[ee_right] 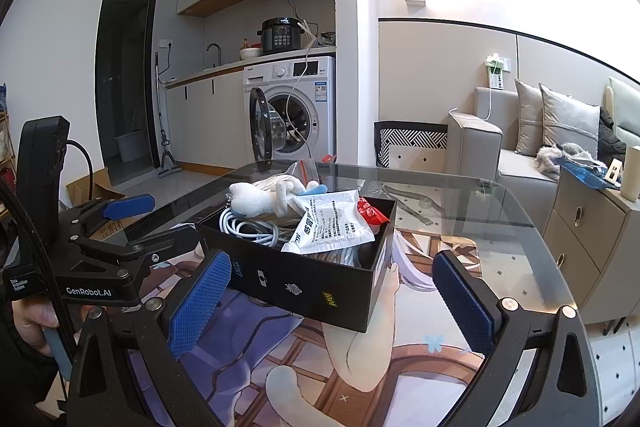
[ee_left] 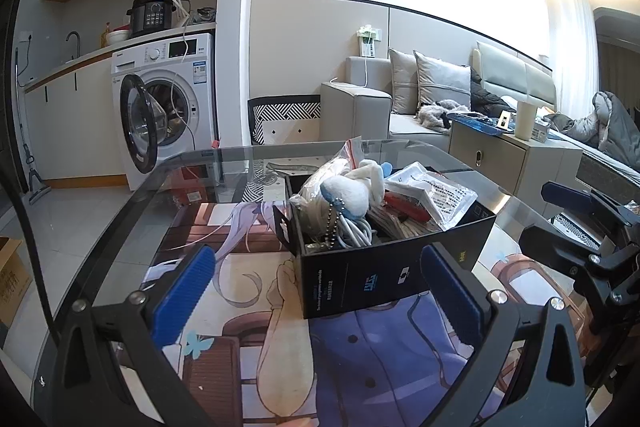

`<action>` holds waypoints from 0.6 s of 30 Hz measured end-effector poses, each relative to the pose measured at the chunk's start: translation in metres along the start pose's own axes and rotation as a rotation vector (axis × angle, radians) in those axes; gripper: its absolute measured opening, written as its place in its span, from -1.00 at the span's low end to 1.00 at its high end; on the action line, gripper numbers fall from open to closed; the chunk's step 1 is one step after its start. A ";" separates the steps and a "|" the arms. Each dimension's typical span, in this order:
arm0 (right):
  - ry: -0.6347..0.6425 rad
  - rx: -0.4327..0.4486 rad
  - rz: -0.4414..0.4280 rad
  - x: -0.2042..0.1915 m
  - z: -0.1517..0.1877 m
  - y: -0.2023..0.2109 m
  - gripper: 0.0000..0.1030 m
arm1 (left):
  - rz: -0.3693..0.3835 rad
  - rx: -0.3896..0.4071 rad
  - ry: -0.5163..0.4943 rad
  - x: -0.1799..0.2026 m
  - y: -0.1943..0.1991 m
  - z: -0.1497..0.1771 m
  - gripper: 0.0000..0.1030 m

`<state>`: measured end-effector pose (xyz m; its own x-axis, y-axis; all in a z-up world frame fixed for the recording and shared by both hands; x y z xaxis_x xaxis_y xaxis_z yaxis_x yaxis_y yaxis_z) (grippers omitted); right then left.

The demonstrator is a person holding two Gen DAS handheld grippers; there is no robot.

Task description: Organize soft objects

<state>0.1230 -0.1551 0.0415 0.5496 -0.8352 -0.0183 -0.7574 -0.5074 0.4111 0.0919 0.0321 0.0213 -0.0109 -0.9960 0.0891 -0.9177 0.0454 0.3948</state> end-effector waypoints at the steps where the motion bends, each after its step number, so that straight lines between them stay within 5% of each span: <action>1: 0.000 0.000 0.000 0.000 0.000 0.000 0.99 | -0.001 0.001 0.000 0.000 0.000 0.000 1.00; 18: 0.001 0.000 0.000 0.000 0.000 0.000 0.99 | -0.005 0.011 -0.015 0.003 0.006 -0.003 1.00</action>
<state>0.1231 -0.1549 0.0411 0.5497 -0.8352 -0.0176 -0.7576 -0.5073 0.4108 0.0875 0.0292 0.0270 -0.0124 -0.9972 0.0736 -0.9219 0.0399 0.3855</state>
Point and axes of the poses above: each gripper's, at about its wrist camera, not at the fingertips, and y roughly against the way its jaws point, x to its right, z to its underside, the point moved 2 cm from there along -y, roughly the way its jaws point, and after that the axes turned 6 degrees about z, right-handed, at the moved point
